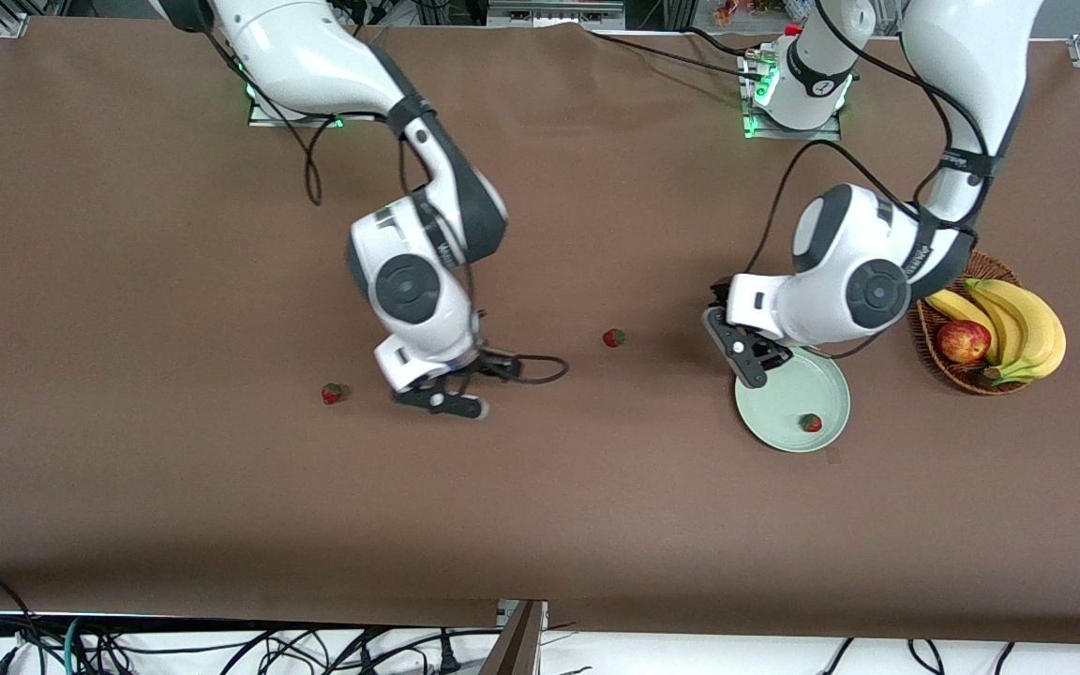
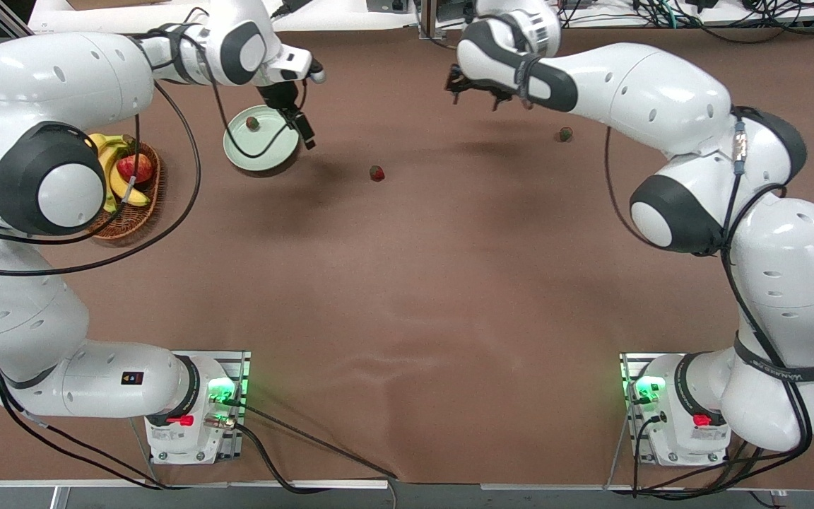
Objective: Collect all strawberries into plate
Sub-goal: 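Place the left gripper's strawberry on the plate while the right gripper drops another, then grasp the strawberry with the left gripper while the right gripper reaches the last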
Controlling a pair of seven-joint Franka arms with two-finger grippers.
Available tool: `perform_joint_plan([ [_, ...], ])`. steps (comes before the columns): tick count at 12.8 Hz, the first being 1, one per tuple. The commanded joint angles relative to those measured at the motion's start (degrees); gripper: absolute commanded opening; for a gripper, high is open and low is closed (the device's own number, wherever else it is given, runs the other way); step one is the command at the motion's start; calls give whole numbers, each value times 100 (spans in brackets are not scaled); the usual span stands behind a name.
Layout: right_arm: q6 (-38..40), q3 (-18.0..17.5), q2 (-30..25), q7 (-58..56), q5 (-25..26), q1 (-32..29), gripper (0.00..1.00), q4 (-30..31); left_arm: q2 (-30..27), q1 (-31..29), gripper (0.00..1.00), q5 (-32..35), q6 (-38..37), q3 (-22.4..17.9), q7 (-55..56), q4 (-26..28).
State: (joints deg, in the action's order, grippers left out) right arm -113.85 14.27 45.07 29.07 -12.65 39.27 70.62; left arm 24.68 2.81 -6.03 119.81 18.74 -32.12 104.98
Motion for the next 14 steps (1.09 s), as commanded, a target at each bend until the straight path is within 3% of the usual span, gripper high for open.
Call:
perform_joint_plan([
  [1, -84, 601, -384, -1592, -114, 29, 100, 925, 211, 649, 100, -56, 576, -28, 1431, -21],
  [3, -225, 656, -463, -2612, -457, -357, 100, 1303, 475, 914, 100, -56, 1226, -28, 2303, -4],
  [6, -908, 656, -455, -3485, -475, -806, 95, 1892, 695, 1370, 100, -38, 1659, -72, 3060, 31],
  [10, -1087, 629, -350, -3584, -510, -947, 83, 1999, 1029, 1705, 100, 1329, 2011, -63, 4606, 49],
  [14, -1165, 612, -332, -3593, -844, -938, 80, 2201, 1065, 1714, 100, 1973, 2029, -72, 4820, 14],
])
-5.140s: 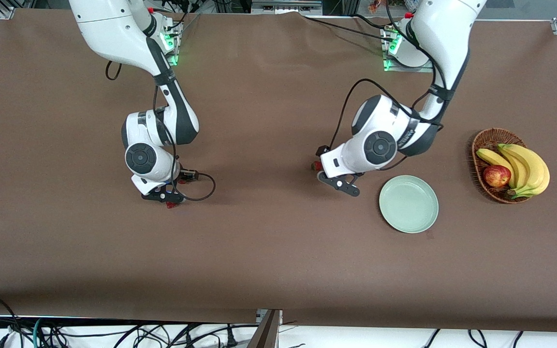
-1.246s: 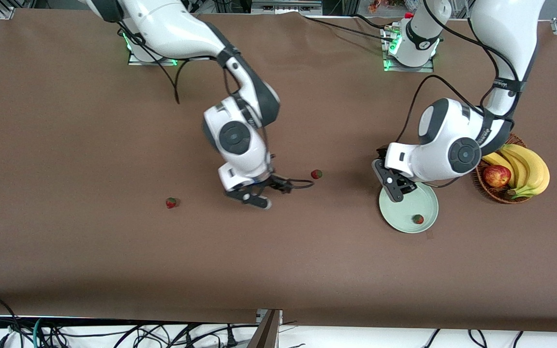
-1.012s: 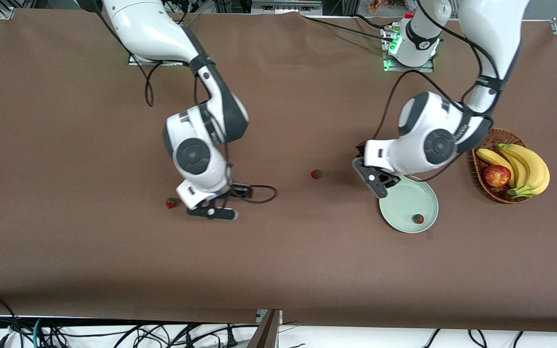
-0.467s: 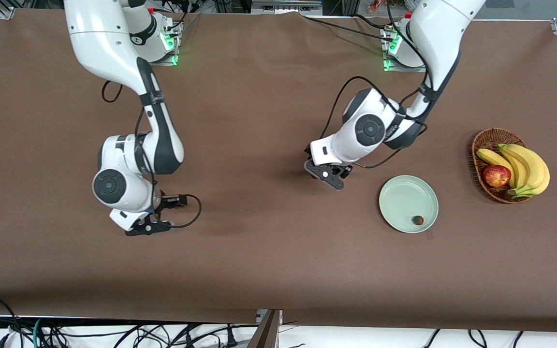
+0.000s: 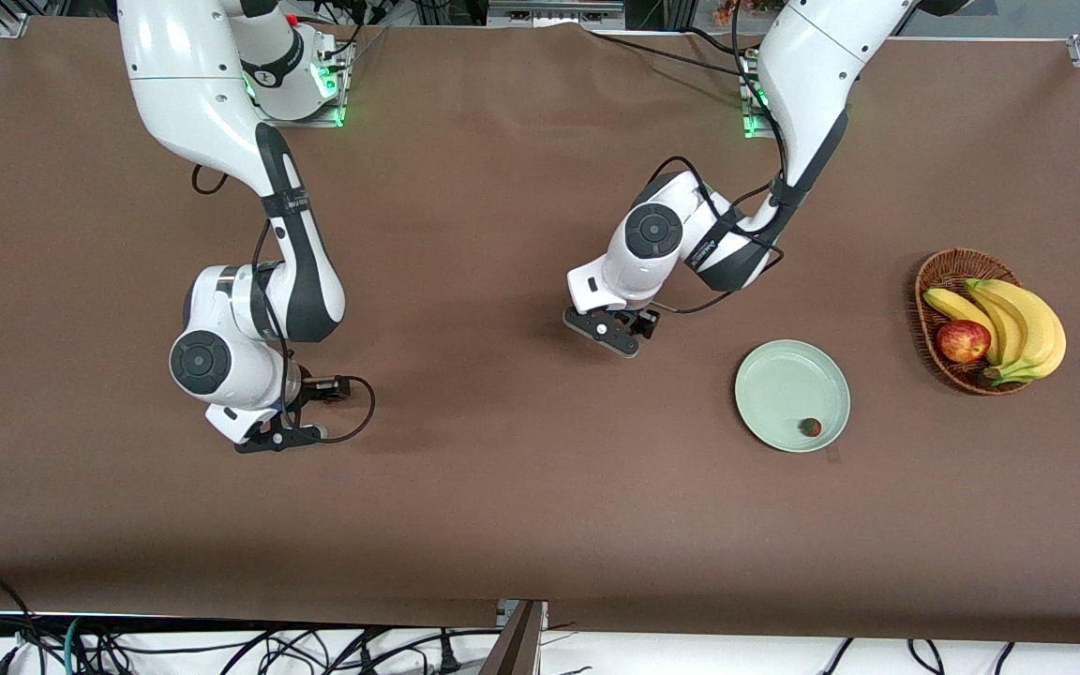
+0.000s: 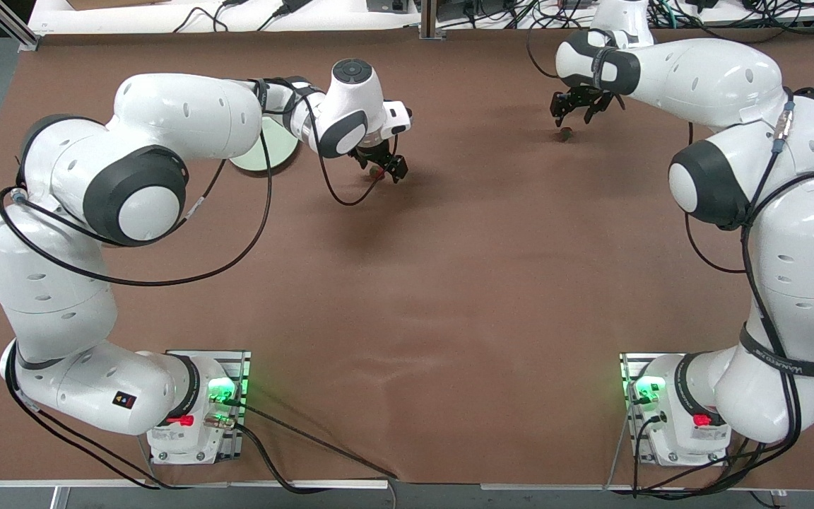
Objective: Collect all strawberries into plate
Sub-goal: 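Grasp the strawberry with the left gripper while the right gripper reaches the last, then place the left gripper's strawberry on the plate while the right gripper grasps another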
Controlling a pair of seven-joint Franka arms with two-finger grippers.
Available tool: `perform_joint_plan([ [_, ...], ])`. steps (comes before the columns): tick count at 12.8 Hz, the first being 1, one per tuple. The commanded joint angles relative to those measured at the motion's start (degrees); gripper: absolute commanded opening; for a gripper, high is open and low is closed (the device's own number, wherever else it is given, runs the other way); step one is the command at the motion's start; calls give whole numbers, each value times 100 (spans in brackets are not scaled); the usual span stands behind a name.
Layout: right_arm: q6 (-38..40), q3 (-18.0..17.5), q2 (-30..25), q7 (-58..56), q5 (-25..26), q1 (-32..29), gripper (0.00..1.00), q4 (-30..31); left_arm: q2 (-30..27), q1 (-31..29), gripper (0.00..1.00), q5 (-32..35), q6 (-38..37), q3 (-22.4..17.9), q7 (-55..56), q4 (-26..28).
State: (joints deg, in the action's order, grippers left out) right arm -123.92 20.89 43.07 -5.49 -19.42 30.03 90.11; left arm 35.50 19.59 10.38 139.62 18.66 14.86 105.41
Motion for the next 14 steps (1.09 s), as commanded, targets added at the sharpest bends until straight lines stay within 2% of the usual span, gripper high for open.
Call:
perform_joint_plan([
  [1, -202, -50, -123, -136, -202, -15, 80, 288, 44, 19, 100, 542, 57, -64, 131, -46],
  [2, -255, -59, -123, -136, -203, -15, 77, 349, 106, -7, 100, 666, 196, -64, 131, -47],
  [4, -326, -77, -114, -136, -211, -15, 64, 429, 238, -17, 100, 667, 408, -64, 131, -46],
  [5, -326, -77, -114, -136, -316, -6, 59, 472, 247, -17, 95, 676, 417, -73, 131, -47],
  [8, -335, -77, -114, -136, -413, 3, 51, 508, 264, -25, 24, 763, 417, -73, 88, -47],
  [9, -335, -77, -114, -145, -414, 3, 43, 508, 256, -43, 4, 816, 417, -73, 70, -47],
  [10, -335, -77, -114, -145, -414, 11, 35, 508, 256, -43, 0, 825, 417, -73, 70, -38],
  [12, -317, -77, -114, -145, -405, 11, 25, 482, 212, -87, 0, 834, 400, -64, 43, -29],
  [14, -291, -77, -123, -136, -405, 11, 22, 455, 46, -305, 0, 834, 338, -38, -288, -29],
])
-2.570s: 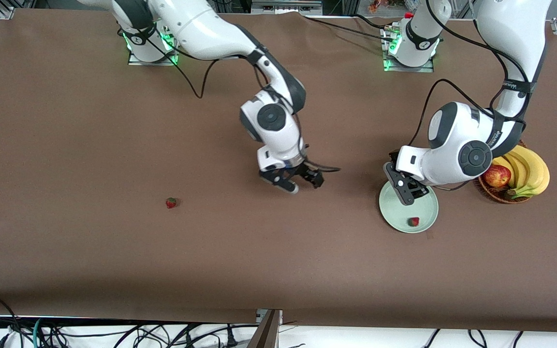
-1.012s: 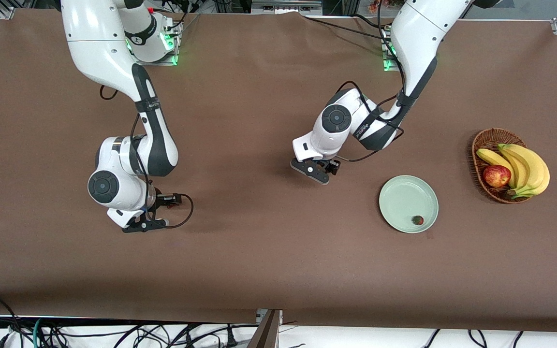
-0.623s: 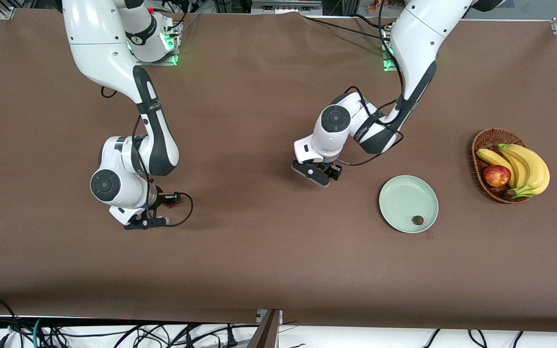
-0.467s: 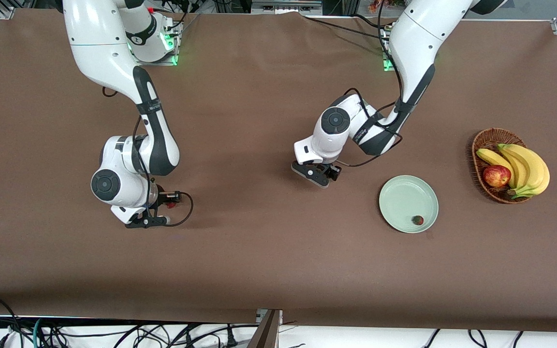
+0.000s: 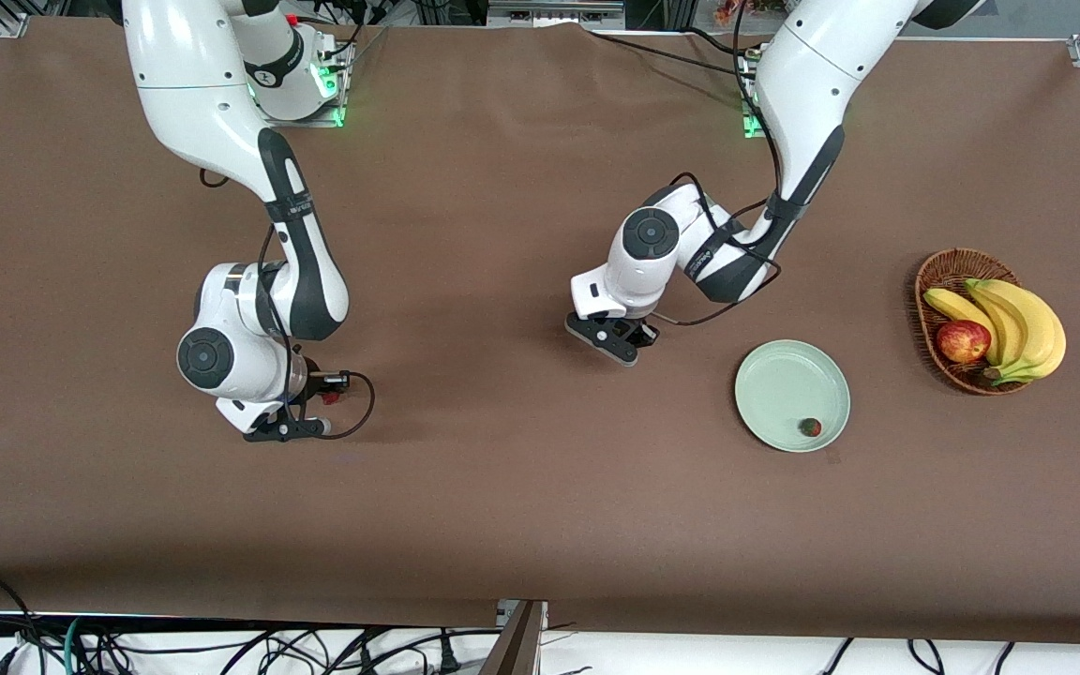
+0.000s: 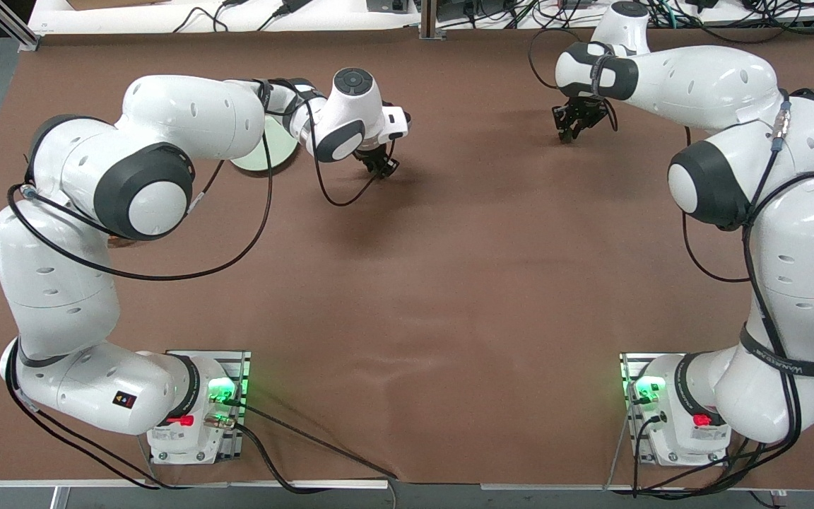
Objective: Collect all strawberries into plate
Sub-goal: 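Place the left gripper's strawberry on the plate while the right gripper grasps another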
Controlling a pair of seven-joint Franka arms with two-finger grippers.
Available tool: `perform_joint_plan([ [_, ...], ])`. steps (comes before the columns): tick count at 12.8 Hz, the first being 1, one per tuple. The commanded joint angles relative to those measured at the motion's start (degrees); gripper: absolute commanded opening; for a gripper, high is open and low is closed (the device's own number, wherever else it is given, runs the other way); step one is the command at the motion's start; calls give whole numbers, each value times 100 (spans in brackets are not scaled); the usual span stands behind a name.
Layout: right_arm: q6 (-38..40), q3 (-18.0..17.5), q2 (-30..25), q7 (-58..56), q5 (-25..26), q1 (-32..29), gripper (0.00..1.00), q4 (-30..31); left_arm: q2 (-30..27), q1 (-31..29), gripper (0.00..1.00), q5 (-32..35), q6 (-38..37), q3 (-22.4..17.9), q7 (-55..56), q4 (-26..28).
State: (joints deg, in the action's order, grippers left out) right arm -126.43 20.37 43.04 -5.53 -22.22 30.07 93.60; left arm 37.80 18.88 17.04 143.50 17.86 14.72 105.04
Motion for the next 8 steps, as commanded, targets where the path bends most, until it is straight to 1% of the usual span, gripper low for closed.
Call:
perform_joint_plan([
  [1, -14, -24, -138, -107, -125, 25, 22, 79, -334, -393, 0, 151, -146, 68, -563, 17],
  [2, 4, -24, -173, -54, -125, 51, 22, 70, -466, -534, 0, 81, -408, 103, -836, 8],
  [3, 22, -24, -191, -19, -125, 121, 22, 36, -580, -700, 0, 71, -663, 225, -1091, -18],
  [4, 57, -24, -269, 147, -125, 182, 22, 9, -651, -1033, 0, 19, -788, 427, -1346, -27],
  [5, 144, -33, -314, 418, -125, 314, 22, -35, -669, -1497, 0, -138, -798, 785, -1731, -27],
  [7, 399, -33, -341, 1365, -134, 682, 22, -228, -652, -2604, 0, -499, -998, 1567, -2662, -36],
  [8, 435, -33, -341, 1909, -134, 954, 22, -315, -643, -3009, 0, -535, -1130, 1832, -3024, -36],
])
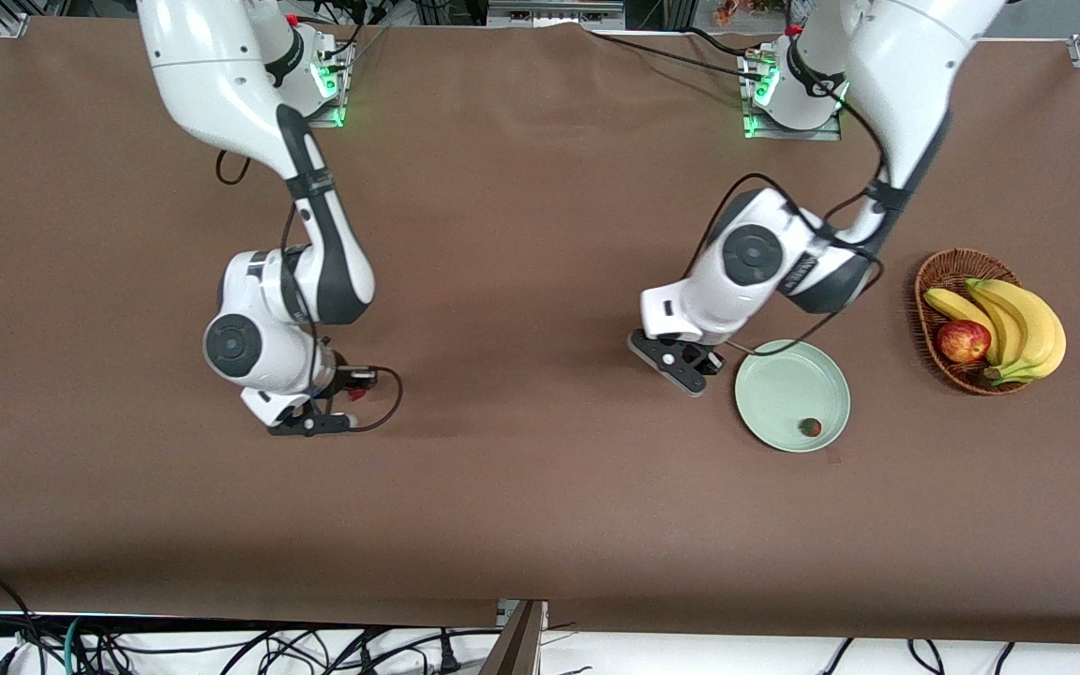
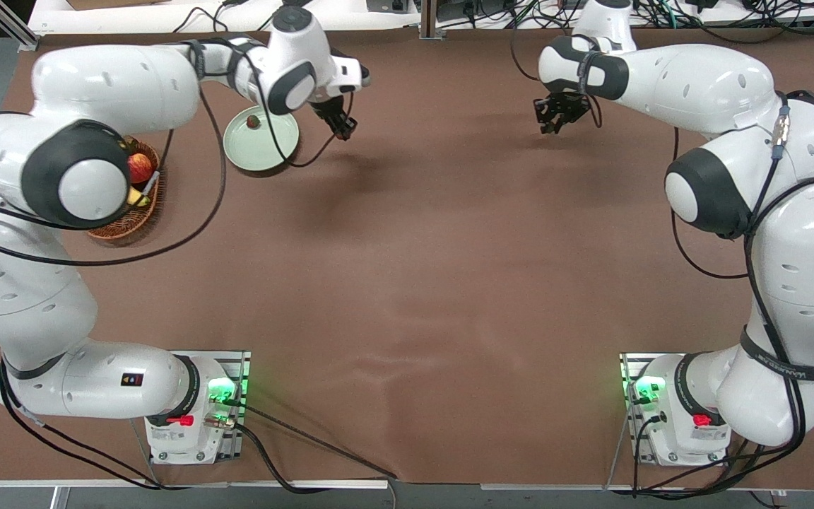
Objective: Collect all strawberries into plate
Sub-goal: 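Place the left gripper's strawberry on the plate while the right gripper grasps another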
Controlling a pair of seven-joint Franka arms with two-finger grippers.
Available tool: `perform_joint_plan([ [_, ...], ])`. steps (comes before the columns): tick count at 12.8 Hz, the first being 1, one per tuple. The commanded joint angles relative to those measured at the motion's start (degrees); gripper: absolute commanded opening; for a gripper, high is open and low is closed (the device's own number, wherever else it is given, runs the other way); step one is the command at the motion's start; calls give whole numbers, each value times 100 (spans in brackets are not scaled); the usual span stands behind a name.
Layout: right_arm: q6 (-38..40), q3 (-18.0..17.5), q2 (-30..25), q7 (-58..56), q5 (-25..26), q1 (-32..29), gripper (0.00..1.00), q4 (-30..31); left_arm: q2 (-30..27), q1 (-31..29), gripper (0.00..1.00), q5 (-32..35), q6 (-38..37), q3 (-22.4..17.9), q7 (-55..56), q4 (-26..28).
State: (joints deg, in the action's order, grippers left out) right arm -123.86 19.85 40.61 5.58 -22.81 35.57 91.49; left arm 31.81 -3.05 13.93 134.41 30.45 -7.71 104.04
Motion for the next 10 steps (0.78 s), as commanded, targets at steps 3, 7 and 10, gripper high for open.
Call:
perform_joint_plan([
  [3, 117, 19, -10, 2434, -83, 1117, 22, -543, -35, -1722, 0, -442, -634, 1050, -1774, 46],
  [7, -626, -603, 499, 4227, -153, 1585, 22, -1062, -8, -2286, 3, -1067, -864, 1104, -3260, 11],
  [10, -1630, -1220, 912, 5381, -144, 1637, 27, -1387, -17, -2665, 9, -1198, -978, 1112, -3963, -76],
])
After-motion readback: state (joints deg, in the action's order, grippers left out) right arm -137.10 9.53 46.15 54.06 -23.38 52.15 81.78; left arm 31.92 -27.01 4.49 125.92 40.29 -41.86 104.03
